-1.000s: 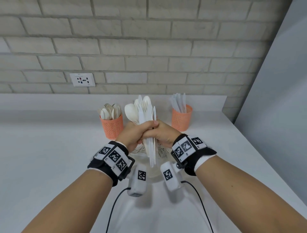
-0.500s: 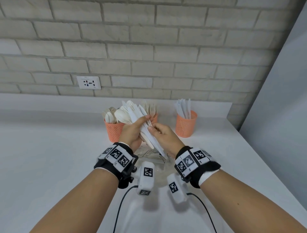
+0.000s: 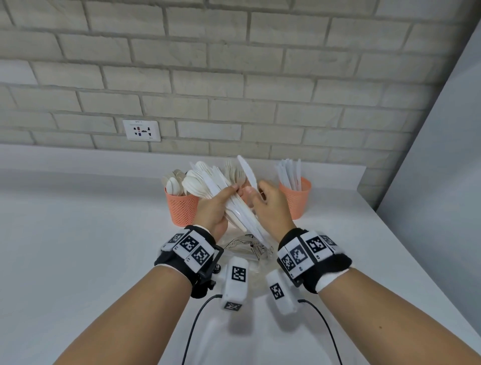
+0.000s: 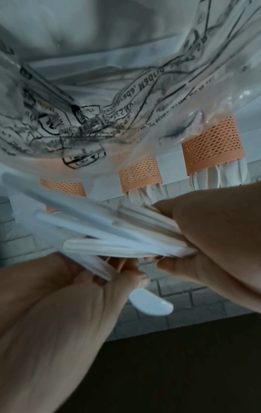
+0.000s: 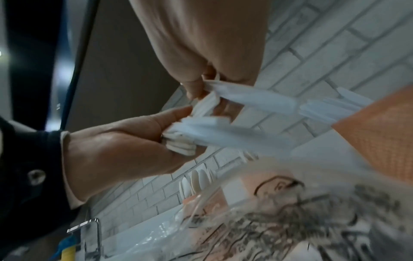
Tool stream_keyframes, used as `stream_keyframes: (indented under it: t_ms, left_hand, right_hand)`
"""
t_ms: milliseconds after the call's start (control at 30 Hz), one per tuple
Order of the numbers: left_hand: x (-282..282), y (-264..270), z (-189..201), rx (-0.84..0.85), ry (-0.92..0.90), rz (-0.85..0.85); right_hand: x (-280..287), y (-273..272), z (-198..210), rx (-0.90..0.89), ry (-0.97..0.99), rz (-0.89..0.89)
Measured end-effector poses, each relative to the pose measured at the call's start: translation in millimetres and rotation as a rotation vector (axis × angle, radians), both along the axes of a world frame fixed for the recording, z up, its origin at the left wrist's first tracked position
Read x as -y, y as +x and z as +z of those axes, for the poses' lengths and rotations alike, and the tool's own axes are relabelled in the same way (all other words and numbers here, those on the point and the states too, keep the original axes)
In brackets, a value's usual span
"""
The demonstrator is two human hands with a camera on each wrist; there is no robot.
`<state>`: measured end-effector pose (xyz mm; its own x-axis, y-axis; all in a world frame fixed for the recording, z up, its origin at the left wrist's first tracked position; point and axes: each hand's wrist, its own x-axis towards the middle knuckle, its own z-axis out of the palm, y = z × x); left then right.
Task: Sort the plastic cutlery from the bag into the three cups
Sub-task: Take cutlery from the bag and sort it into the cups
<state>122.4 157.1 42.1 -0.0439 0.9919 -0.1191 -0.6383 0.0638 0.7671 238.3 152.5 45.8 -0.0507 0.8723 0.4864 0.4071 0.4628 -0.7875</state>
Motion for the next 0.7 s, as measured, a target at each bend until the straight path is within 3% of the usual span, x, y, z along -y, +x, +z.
stream_keyframes:
  t_ms: [67,167,300,400,700]
  left_hand:
    - [-2.3,-2.2,-1.5,0.02,-0.005,0.028]
    - [-1.2,-2.8,0.1,0.046,0.007,-0.021]
    - [-0.2,-0.9,1.0,0.096,0.02,-0.122]
    - [0.7,-0.7,0.8,0.045,0.01,-0.182]
    - [6.6,7.2,3.8,0.031,0.01,-0.154]
  right_hand:
    - [3.1,0.4,5.7,0.071,0.087,0.046]
    - [7.3,-0.9,8.3,0.196,0.04,0.161]
    - [2.6,1.5,9.1,0.232,-0.016,0.114]
    - [-0.5,5.1,9.7,0.289,-0.01,0.112]
    - [-2.3,9.4,1.8,0.392,-0.043,0.126]
